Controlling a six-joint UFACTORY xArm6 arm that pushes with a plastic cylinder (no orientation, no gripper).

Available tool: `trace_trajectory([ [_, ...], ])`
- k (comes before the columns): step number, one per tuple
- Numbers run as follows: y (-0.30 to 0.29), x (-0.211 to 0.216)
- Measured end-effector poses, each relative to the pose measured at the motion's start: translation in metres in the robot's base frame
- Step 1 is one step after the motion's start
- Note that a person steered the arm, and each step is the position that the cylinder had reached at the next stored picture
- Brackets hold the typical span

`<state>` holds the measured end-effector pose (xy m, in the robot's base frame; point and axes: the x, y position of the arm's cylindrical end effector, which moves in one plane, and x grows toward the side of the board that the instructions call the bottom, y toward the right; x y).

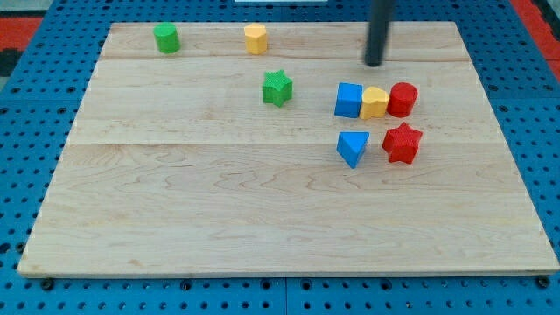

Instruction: Slide the red circle up a bit

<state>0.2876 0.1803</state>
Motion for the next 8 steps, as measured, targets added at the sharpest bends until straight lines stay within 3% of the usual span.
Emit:
trace_trajectory([
  [1, 0.088, 0.053],
  [2, 0.075, 0.101],
  [4, 0.014, 0.11],
  [5, -0.008, 0.084],
  [7, -0.009, -0.018],
  [8, 0.012, 0.03],
])
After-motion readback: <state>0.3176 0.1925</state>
